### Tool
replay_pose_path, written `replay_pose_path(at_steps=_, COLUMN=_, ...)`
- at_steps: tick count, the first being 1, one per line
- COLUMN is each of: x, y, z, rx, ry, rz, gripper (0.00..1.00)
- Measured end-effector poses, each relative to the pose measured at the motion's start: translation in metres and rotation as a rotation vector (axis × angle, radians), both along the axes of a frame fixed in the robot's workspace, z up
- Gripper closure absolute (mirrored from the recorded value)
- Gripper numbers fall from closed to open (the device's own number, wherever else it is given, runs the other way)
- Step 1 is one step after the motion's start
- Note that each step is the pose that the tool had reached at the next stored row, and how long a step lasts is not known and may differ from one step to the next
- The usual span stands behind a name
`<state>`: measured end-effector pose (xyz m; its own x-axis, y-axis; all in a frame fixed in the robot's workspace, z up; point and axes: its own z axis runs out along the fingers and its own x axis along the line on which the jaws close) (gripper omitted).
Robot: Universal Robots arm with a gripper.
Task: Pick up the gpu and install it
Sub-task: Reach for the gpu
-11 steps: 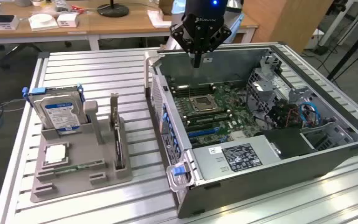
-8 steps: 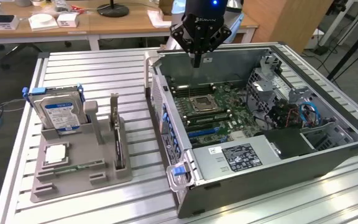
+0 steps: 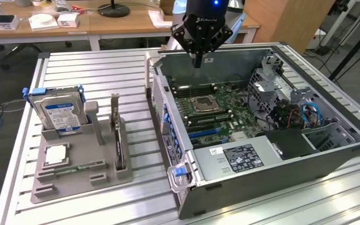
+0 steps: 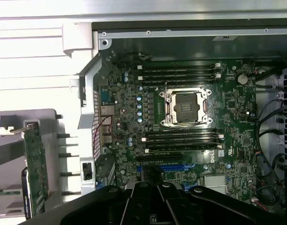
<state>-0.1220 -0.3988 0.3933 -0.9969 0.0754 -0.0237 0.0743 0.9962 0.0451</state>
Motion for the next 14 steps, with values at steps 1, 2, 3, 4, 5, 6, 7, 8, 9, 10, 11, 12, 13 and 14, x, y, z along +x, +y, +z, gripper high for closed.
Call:
replay_pose_path(at_steps=1, x=0.0, y=0.0, z=0.0, rx=0.0, ry=0.0, rz=0.0, gripper=0.89)
replay_pose_path(at_steps=2, x=0.0, y=0.0, z=0.0, rx=0.0, ry=0.0, rz=0.0, gripper=0.89)
replay_pose_path(at_steps=3, x=0.0, y=0.0, z=0.0, rx=0.0, ry=0.0, rz=0.0, gripper=0.89)
replay_pose_path(at_steps=4, x=0.0, y=0.0, z=0.0, rx=0.0, ry=0.0, rz=0.0, gripper=0.89)
replay_pose_path(at_steps=5, x=0.0, y=0.0, z=0.0, rx=-0.0001, ry=0.0001, rz=0.0, gripper=0.89)
replay_pose_path(at_steps=6, x=0.0, y=0.0, z=0.0, rx=-0.0001, ry=0.0001, rz=0.0, gripper=0.89)
replay_pose_path(at_steps=7, x=0.0, y=0.0, z=0.0, rx=-0.0001, ry=0.0, rz=0.0, gripper=0.89)
replay_pose_path(at_steps=8, x=0.0, y=0.0, z=-0.0001, rx=-0.0001, ry=0.0, rz=0.0, gripper=0.89)
replay_pose_path(at_steps=9, x=-0.0001, y=0.0, z=-0.0002, rx=0.0, ry=0.0, rz=0.0, gripper=0.89)
replay_pose_path(at_steps=10, x=-0.0001, y=0.0, z=-0.0002, rx=-0.0001, ry=0.0, rz=0.0, gripper=0.89)
replay_pose_path(at_steps=11, x=-0.0009, y=0.0, z=-0.0003, rx=0.0, ry=0.0, rz=0.0, gripper=0.89)
replay_pose_path(at_steps=12, x=-0.0029, y=0.0, z=-0.0004, rx=0.0003, ry=-0.0002, rz=0.0, gripper=0.89)
replay_pose_path(at_steps=13, x=-0.0035, y=0.0, z=-0.0004, rx=0.0002, ry=-0.0002, rz=0.0, gripper=0.89)
replay_pose_path(at_steps=14, x=-0.0045, y=0.0, z=-0.0004, rx=0.0, ry=-0.0001, rz=0.0, gripper=0.89)
